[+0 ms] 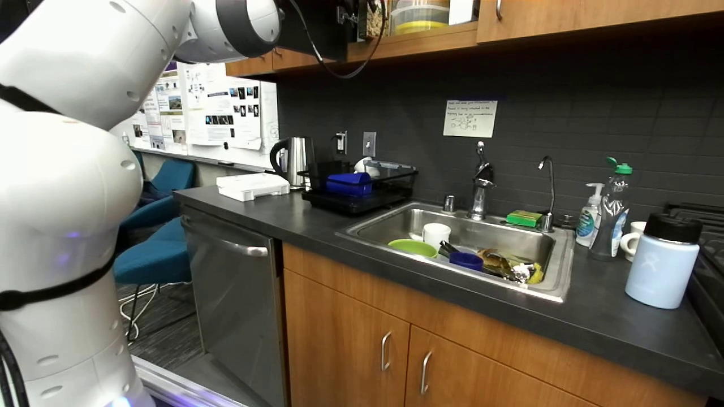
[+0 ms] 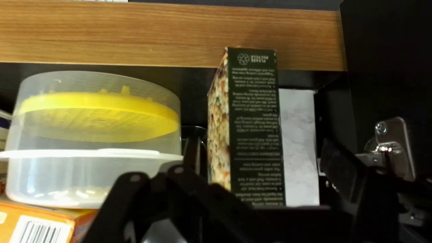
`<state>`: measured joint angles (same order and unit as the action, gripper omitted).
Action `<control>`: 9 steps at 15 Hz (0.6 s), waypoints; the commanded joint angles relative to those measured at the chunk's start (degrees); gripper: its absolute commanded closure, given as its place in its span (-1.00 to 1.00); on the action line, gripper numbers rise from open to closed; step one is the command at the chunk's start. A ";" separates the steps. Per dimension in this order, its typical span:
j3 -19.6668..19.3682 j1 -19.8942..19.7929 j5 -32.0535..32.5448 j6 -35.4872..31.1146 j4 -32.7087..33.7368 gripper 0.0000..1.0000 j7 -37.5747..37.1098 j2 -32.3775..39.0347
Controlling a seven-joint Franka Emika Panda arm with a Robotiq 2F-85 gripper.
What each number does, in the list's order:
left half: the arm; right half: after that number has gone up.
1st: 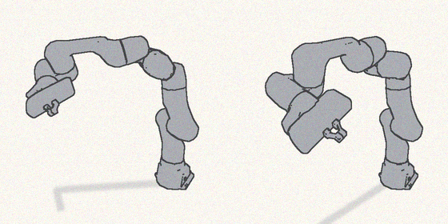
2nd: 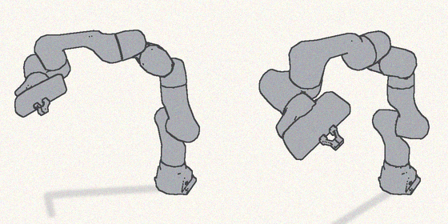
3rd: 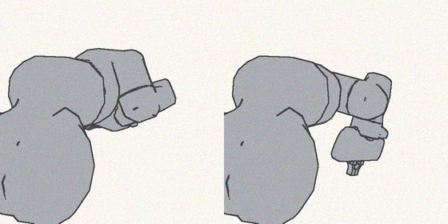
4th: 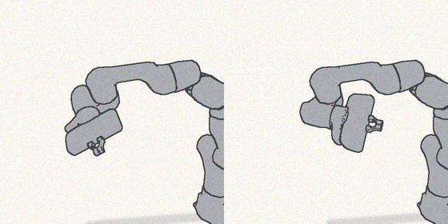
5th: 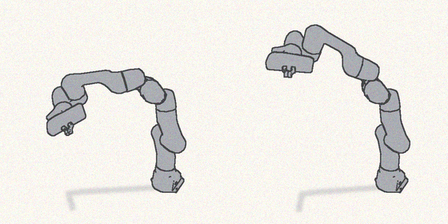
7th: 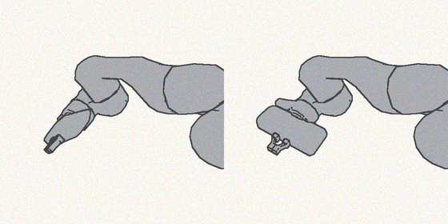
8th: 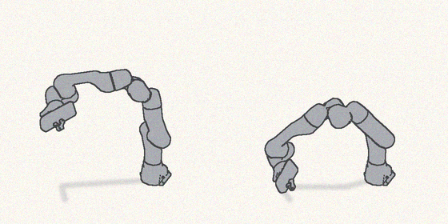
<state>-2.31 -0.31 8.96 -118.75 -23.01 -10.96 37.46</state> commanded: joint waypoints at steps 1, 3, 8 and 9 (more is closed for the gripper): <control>-0.79 0.96 1.40 0.04 -3.11 -1.00 1.41 -2.76; -1.47 1.37 2.66 0.13 -3.11 -1.00 1.05 -2.94; -1.87 1.56 4.81 0.76 -3.24 -1.00 1.22 -3.80; -1.68 1.49 4.77 0.79 -3.27 -1.00 1.55 -3.96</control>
<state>-3.56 0.68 13.21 -118.71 -23.35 -10.35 36.29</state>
